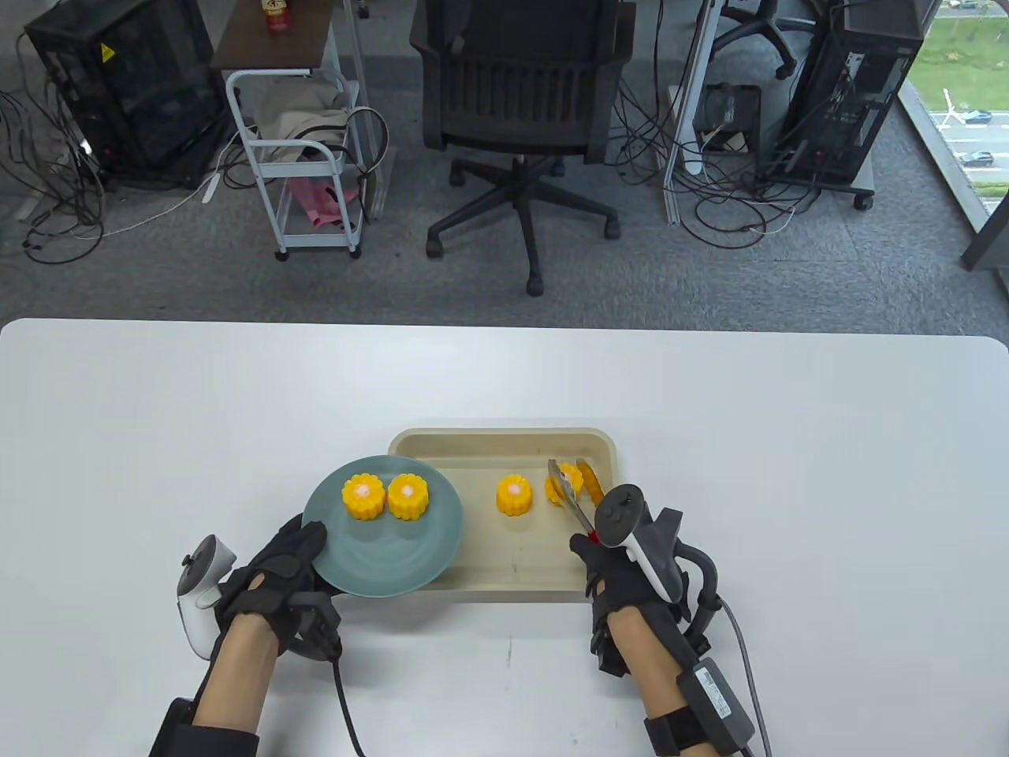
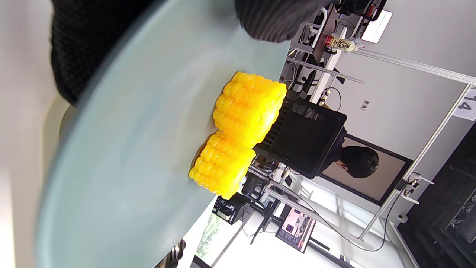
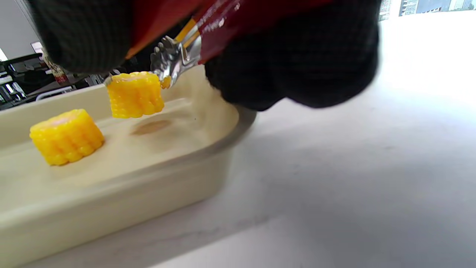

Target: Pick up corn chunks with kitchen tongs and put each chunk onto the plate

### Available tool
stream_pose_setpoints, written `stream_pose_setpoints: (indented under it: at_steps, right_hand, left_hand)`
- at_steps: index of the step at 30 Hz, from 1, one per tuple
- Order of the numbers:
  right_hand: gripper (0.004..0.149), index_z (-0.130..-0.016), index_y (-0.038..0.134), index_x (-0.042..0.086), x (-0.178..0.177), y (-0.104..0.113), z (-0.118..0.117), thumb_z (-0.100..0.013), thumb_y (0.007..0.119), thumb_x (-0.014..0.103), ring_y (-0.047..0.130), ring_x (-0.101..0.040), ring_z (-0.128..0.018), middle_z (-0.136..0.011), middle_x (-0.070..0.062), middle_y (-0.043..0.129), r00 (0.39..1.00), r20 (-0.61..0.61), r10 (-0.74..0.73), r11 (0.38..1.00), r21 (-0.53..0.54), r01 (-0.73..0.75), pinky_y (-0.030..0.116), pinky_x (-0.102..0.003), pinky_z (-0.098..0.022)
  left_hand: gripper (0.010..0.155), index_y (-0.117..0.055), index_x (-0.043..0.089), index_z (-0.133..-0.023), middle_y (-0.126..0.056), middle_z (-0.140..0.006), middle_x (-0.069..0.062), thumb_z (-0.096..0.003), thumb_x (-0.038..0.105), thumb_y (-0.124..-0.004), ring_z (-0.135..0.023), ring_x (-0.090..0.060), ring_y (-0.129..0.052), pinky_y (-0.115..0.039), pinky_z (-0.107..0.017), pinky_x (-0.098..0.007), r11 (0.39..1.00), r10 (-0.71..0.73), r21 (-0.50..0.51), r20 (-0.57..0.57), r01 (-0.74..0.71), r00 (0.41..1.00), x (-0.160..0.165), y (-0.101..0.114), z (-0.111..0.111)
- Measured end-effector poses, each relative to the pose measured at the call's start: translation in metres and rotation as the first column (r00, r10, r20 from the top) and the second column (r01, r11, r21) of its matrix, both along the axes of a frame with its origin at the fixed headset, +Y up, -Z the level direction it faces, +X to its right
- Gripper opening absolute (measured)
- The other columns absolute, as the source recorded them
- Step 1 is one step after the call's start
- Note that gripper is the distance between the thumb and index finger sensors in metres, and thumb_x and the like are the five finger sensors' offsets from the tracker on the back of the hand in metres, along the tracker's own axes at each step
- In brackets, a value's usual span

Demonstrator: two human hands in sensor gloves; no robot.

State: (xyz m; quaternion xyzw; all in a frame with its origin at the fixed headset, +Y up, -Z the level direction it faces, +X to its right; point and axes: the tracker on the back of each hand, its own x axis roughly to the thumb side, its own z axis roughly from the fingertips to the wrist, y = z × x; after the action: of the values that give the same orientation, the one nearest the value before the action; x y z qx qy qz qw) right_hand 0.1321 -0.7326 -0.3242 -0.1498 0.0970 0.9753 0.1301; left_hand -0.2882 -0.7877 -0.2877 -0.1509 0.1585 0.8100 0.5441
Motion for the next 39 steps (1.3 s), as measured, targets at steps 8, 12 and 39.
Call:
stream_pose_setpoints:
  at_steps: [8,12,39]
  right_hand:
    - [0.076,-0.104,0.058,0.019,-0.006,0.033,0.017,-0.044,0.074,0.064,0.103,-0.015,-0.047,-0.088,-0.013,0.086,0.992,-0.044,-0.12,0.981,0.15,0.125,0.093,-0.034,-0.032]
    - [0.076,-0.104,0.058,0.02,-0.027,0.055,0.034,-0.044,0.073,0.064,0.103,-0.015,-0.047,-0.088,-0.013,0.086,0.978,-0.138,-0.156,0.955,0.233,0.185,0.093,-0.034,-0.032]
    - [0.078,-0.104,0.058,0.021,-0.149,0.047,0.096,-0.042,0.075,0.065,0.103,-0.017,-0.049,-0.089,-0.011,0.086,0.848,-0.529,-0.009,0.969,0.204,0.138,0.092,-0.036,-0.034]
  left_hand:
    - [0.057,-0.048,0.014,-0.107,-0.076,-0.092,-0.022,-0.0539,0.029,-0.062,-0.072,-0.044,-0.099,-0.093,-0.047,-0.053,1.0,0.003,0.004,-0.003,-0.003,1.0,0.0,0.0,0.0]
    - [0.057,-0.048,0.014,-0.107,-0.076,-0.092,-0.022,-0.0538,0.029,-0.062,-0.072,-0.044,-0.099,-0.093,-0.047,-0.054,1.0,0.007,0.004,0.002,-0.007,1.0,0.0,0.0,0.001]
    - [0.057,-0.049,0.014,-0.107,-0.076,-0.092,-0.022,-0.0539,0.03,-0.062,-0.072,-0.044,-0.099,-0.093,-0.047,-0.053,0.999,0.043,0.005,0.034,-0.043,0.998,0.006,-0.001,0.0]
